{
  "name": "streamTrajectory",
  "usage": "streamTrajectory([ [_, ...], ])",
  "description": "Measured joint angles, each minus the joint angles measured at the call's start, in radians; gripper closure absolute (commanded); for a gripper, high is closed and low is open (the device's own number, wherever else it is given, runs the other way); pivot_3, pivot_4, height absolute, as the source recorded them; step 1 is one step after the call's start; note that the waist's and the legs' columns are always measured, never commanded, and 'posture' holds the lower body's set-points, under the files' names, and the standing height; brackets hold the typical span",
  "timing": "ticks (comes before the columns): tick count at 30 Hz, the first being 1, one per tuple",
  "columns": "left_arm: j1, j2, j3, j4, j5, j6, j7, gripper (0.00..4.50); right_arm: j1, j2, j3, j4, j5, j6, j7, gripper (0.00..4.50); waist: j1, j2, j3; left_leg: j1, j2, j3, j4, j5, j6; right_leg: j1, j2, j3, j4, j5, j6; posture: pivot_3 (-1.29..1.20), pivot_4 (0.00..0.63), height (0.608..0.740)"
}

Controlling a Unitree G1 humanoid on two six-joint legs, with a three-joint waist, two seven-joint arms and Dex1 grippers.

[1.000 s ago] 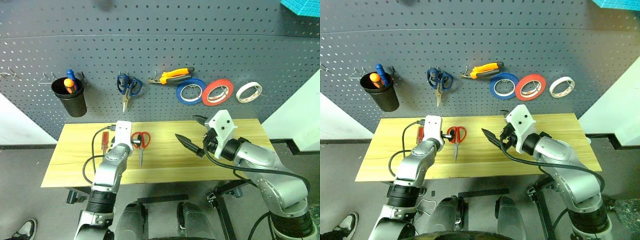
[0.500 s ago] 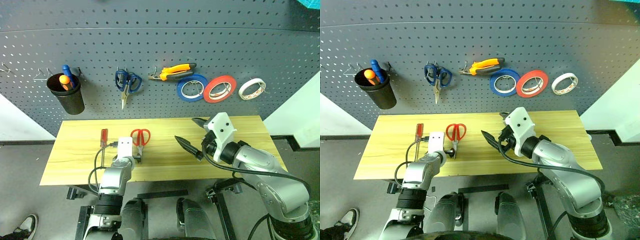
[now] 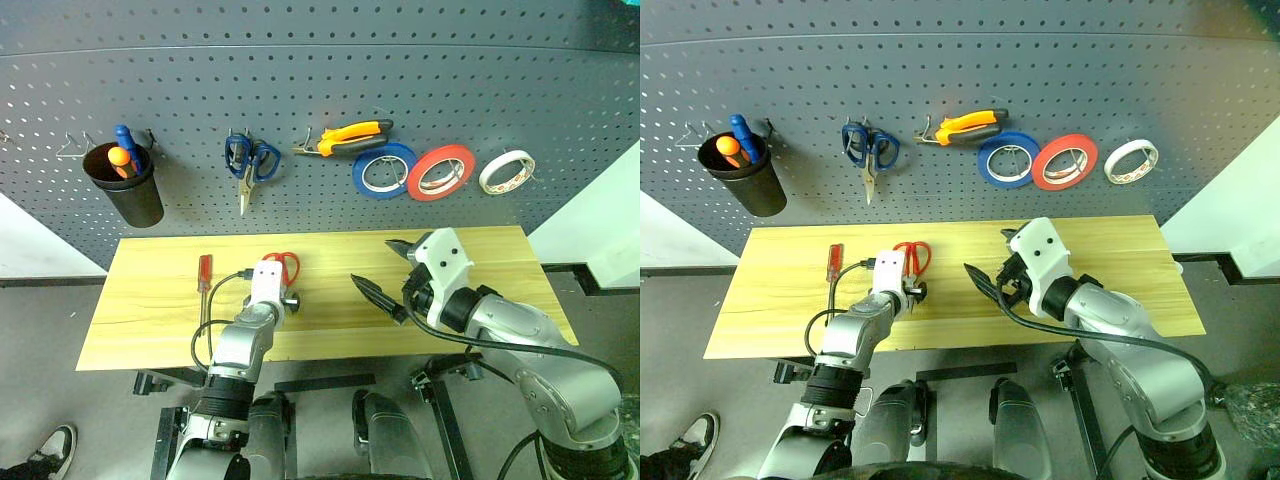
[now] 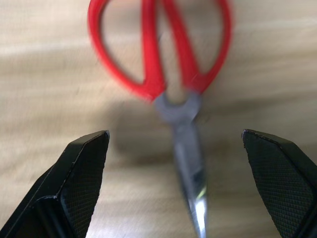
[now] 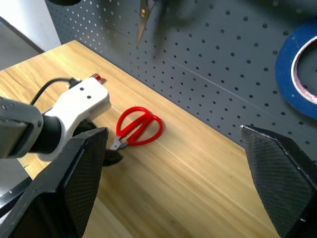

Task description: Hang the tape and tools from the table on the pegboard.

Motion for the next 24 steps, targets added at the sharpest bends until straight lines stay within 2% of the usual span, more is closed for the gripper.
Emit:
streamTrajectory([
  [16,-0.111,-0.026,0.034,0.251,0.005,-0.141,0.067,0.00,0.011,-0.004,0.000,-0.012,0.001,0.010,-0.009,0.04,0.001,-0.001,0.009,-0.004,0.000,0.000,0.000,0.000,0.000,-0.003,0.000,-0.001,0.000,0.000,0.000,-0.05,0.257,0.716],
  [23,-0.132,-0.031,0.032,0.300,0.013,-0.185,0.073,0.00,0.011,-0.004,0.000,-0.022,0.002,0.023,-0.012,0.04,-0.001,-0.001,0.009,-0.004,0.000,0.000,0.000,0.000,0.000,-0.003,0.000,-0.001,0.000,0.000,0.000,-0.05,0.258,0.716],
  [24,-0.132,-0.032,0.031,0.302,0.015,-0.186,0.073,0.19,0.011,-0.004,0.000,-0.022,0.001,0.023,-0.012,0.01,0.000,-0.001,0.009,-0.004,0.000,0.000,0.000,0.000,0.000,-0.003,0.000,-0.001,-0.001,0.000,0.000,-0.05,0.258,0.716],
])
